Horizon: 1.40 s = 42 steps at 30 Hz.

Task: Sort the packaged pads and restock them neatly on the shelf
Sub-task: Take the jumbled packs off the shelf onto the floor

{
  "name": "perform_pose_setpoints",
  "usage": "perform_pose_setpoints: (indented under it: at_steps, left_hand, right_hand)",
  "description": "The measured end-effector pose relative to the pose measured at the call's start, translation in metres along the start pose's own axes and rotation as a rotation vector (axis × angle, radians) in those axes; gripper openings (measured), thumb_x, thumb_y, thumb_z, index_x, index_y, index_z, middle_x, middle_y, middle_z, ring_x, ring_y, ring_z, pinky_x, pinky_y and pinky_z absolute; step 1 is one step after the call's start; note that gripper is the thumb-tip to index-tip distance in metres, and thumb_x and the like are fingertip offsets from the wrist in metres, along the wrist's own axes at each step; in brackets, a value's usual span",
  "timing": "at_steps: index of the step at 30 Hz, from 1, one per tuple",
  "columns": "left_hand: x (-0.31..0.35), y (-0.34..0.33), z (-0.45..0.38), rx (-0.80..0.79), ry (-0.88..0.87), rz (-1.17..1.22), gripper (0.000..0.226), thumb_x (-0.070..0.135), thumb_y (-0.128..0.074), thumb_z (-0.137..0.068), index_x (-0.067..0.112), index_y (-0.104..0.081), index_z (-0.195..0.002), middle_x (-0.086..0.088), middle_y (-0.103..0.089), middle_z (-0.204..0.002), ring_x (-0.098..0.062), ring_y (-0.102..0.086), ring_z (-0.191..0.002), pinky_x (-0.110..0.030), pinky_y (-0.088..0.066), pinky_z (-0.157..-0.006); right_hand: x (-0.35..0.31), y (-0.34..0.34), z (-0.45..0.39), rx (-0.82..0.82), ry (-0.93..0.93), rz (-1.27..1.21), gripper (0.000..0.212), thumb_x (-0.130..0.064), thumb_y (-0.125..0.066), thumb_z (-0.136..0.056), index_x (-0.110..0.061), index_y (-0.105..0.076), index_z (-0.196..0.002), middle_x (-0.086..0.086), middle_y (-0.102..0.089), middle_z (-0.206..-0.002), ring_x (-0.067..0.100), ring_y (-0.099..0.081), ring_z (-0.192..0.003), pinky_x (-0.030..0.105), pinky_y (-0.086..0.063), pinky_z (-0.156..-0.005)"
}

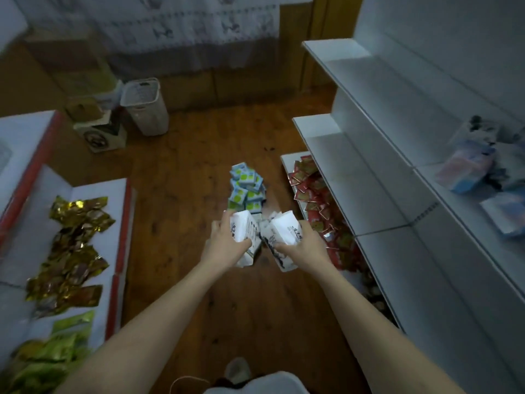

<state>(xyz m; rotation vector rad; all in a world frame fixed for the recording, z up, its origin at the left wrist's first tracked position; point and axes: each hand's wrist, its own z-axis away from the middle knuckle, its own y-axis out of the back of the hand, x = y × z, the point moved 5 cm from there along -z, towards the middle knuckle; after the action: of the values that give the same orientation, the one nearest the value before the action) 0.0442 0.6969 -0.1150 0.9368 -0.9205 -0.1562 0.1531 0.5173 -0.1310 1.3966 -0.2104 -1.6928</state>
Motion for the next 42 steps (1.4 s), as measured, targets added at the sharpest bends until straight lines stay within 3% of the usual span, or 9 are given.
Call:
perform_pose_setpoints:
  at_steps: [6,14,19,23,26,31,35,38,42]
  left_hand:
    - [-0.080,-0.001,-0.027,-0.059,0.112,0.013,0.072,0.040,-0.066,-0.082,0.038,-0.024,-0.140,-0.004,-0.041,-0.128,-0.033,-0.058,-0.106,-0.043,-0.052,-0.086]
    - [-0.103,-0.050,-0.090,-0.174,0.222,0.029,0.071,0.041,-0.068,-0.081,0.042,-0.024,-0.136,0.000,-0.041,-0.121,-0.027,-0.060,-0.097,-0.037,-0.059,-0.074]
    - [-0.101,-0.099,-0.157,-0.206,0.334,0.034,0.067,0.045,-0.066,-0.082,0.044,-0.025,-0.135,0.001,-0.043,-0.120,-0.025,-0.060,-0.095,-0.034,-0.059,-0.070]
    - [-0.100,-0.165,-0.220,-0.262,0.443,-0.017,0.065,0.053,-0.060,-0.085,0.040,-0.023,-0.137,-0.004,-0.045,-0.125,-0.031,-0.060,-0.103,-0.042,-0.054,-0.084]
    - [-0.096,-0.225,-0.272,-0.315,0.465,-0.022,0.070,0.053,-0.058,-0.087,0.037,-0.020,-0.143,-0.004,-0.043,-0.130,-0.029,-0.059,-0.107,-0.037,-0.052,-0.080]
    - [-0.121,-0.326,-0.352,-0.363,0.454,-0.022,0.072,0.042,-0.062,-0.086,0.031,-0.022,-0.146,-0.010,-0.039,-0.127,-0.034,-0.056,-0.104,-0.038,-0.049,-0.080]
    - [-0.180,-0.421,-0.410,-0.477,0.512,-0.031,0.077,0.048,-0.062,-0.084,0.033,-0.019,-0.146,-0.011,-0.034,-0.129,-0.041,-0.056,-0.102,-0.050,-0.051,-0.087]
    - [-0.231,-0.479,-0.433,-0.495,0.582,-0.060,0.073,0.046,-0.059,-0.087,0.031,-0.019,-0.146,-0.013,-0.033,-0.133,-0.044,-0.054,-0.107,-0.052,-0.050,-0.090]
    - [-0.275,-0.534,-0.465,-0.441,0.533,-0.160,0.062,0.047,-0.050,-0.094,0.026,-0.022,-0.146,-0.016,-0.037,-0.138,-0.042,-0.055,-0.109,-0.042,-0.045,-0.079]
  right_hand:
    - [0.019,-0.068,-0.034,-0.065,-0.094,0.039,0.075,-0.059,-0.075,-0.066,-0.030,-0.044,-0.128,0.003,-0.060,-0.110,0.026,-0.061,-0.098,0.046,-0.053,-0.084]
    - [0.062,-0.106,-0.120,-0.174,-0.235,-0.001,0.078,-0.059,-0.073,-0.065,-0.034,-0.041,-0.131,0.001,-0.058,-0.112,0.022,-0.060,-0.099,0.047,-0.055,-0.085]
    - [0.088,-0.120,-0.205,-0.228,-0.300,-0.029,0.068,-0.053,-0.075,-0.074,-0.034,-0.044,-0.131,0.001,-0.058,-0.114,0.021,-0.061,-0.095,0.029,-0.049,-0.059]
    - [0.125,-0.133,-0.284,-0.304,-0.303,0.067,0.073,-0.059,-0.071,-0.068,-0.037,-0.041,-0.130,0.000,-0.057,-0.113,0.023,-0.059,-0.099,0.044,-0.055,-0.080]
    - [0.166,-0.140,-0.350,-0.326,-0.318,0.153,0.077,-0.060,-0.069,-0.067,-0.037,-0.039,-0.133,0.002,-0.056,-0.119,0.027,-0.057,-0.108,0.049,-0.052,-0.088]
    - [0.254,-0.171,-0.455,-0.306,-0.392,0.226,0.084,-0.071,-0.060,-0.054,-0.034,-0.041,-0.127,0.005,-0.061,-0.118,0.032,-0.058,-0.107,0.053,-0.050,-0.089]
    - [0.316,-0.219,-0.536,-0.363,-0.444,0.214,0.065,-0.043,-0.075,-0.073,-0.022,-0.043,-0.126,0.007,-0.060,-0.122,0.032,-0.059,-0.111,0.050,-0.050,-0.094]
    - [0.356,-0.254,-0.590,-0.322,-0.472,0.200,0.065,-0.041,-0.073,-0.073,-0.017,-0.042,-0.125,0.009,-0.059,-0.121,0.033,-0.059,-0.109,0.049,-0.051,-0.093]
    - [0.391,-0.291,-0.645,-0.234,-0.436,0.233,0.075,-0.048,-0.067,-0.066,-0.014,-0.037,-0.125,0.013,-0.058,-0.117,0.036,-0.060,-0.105,0.049,-0.052,-0.088]
